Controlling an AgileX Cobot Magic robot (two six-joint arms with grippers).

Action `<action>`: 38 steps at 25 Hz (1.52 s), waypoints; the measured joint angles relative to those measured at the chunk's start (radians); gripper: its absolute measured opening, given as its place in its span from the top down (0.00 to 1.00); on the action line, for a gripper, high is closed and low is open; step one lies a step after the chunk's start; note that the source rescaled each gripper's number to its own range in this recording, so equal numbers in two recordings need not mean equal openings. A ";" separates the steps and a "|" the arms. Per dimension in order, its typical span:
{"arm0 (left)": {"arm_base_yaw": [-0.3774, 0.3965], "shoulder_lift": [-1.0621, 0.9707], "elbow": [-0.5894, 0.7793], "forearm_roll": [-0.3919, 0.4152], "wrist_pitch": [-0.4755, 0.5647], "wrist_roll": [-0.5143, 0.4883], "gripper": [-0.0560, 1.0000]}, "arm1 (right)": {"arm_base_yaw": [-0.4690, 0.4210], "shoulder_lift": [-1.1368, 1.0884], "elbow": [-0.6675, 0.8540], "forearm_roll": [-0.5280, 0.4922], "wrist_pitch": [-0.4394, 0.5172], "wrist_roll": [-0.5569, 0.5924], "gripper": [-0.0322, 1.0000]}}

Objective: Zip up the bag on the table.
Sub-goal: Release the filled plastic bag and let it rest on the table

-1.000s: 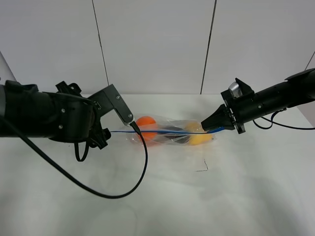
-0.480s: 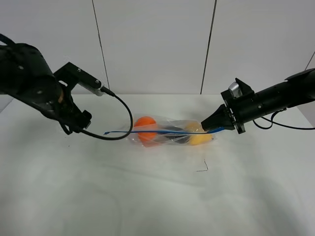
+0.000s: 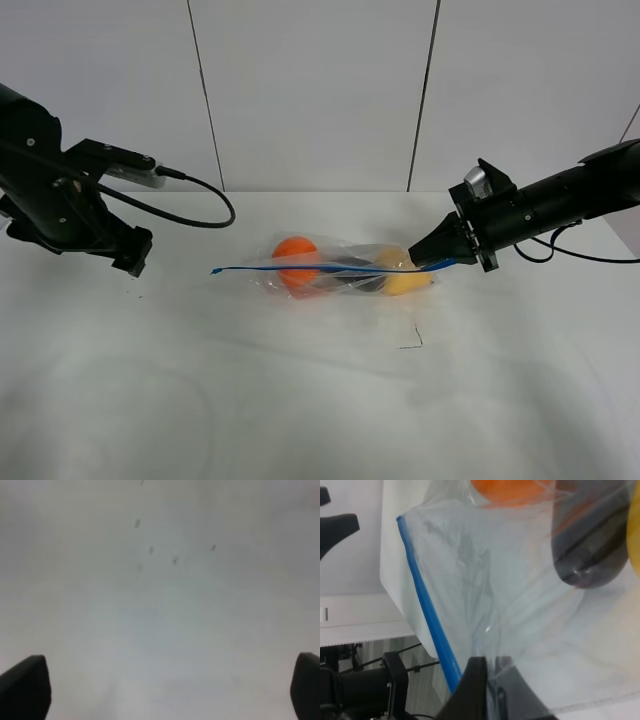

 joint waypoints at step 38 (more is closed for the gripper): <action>0.293 -0.134 0.017 -0.088 0.157 0.105 0.00 | 0.000 0.000 0.000 -0.002 0.000 -0.022 0.97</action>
